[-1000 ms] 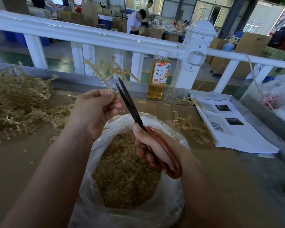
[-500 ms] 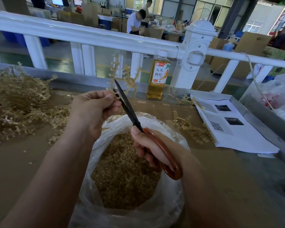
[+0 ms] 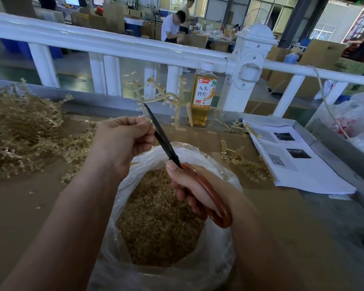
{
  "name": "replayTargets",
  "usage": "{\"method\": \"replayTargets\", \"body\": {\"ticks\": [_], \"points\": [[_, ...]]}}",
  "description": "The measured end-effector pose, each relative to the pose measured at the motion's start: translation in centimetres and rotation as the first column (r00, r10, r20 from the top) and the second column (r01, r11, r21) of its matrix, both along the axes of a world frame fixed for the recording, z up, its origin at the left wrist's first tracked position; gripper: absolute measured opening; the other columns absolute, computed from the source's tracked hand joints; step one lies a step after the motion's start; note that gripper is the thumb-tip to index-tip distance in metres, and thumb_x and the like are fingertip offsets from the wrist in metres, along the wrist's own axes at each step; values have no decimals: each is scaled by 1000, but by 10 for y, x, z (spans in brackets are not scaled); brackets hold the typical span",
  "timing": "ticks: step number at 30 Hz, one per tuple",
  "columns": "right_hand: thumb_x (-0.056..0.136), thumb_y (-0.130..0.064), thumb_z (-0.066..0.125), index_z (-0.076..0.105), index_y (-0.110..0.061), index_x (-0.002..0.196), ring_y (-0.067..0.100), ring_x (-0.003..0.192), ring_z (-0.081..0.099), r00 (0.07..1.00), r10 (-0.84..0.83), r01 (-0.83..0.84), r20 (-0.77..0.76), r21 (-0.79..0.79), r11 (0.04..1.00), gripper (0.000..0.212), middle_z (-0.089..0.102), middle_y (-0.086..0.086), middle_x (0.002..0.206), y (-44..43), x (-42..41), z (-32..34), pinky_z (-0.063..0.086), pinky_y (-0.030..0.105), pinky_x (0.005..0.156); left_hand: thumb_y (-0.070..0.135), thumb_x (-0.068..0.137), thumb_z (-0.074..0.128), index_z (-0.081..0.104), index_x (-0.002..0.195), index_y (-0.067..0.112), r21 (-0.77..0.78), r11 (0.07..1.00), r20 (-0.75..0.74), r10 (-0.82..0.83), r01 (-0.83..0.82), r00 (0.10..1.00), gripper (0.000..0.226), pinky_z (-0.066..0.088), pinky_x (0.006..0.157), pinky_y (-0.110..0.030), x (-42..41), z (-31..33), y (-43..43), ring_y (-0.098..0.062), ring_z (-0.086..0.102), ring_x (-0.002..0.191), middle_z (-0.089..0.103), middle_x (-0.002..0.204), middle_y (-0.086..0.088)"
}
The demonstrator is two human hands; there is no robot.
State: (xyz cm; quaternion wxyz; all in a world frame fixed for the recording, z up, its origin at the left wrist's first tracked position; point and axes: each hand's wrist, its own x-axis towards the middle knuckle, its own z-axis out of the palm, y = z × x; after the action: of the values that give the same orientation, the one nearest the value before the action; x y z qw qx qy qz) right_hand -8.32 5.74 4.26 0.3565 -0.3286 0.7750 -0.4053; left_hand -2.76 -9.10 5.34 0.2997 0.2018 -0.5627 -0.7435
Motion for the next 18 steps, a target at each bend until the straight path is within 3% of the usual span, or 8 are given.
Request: {"method": "replayTargets", "body": {"ticks": [8, 18], "points": [[82, -66, 40, 51, -25, 75, 5, 46, 42, 994, -32, 31, 100, 5, 999, 44, 51, -6, 61, 6, 3, 2, 38, 19, 45, -1, 88, 52, 57, 73, 4, 55, 998, 9, 18, -19, 1000, 16, 43, 39, -14, 3, 1, -7, -6, 56, 41, 61, 46, 1], [83, -67, 37, 50, -25, 78, 9, 51, 45, 997, 3, -6, 77, 29, 1000, 44, 55, -3, 66, 6, 3, 2, 41, 22, 49, -1, 89, 52, 56, 74, 6, 54, 998, 15, 38, -39, 999, 17, 45, 41, -15, -2, -4, 0, -6, 58, 41, 62, 47, 2]]}}
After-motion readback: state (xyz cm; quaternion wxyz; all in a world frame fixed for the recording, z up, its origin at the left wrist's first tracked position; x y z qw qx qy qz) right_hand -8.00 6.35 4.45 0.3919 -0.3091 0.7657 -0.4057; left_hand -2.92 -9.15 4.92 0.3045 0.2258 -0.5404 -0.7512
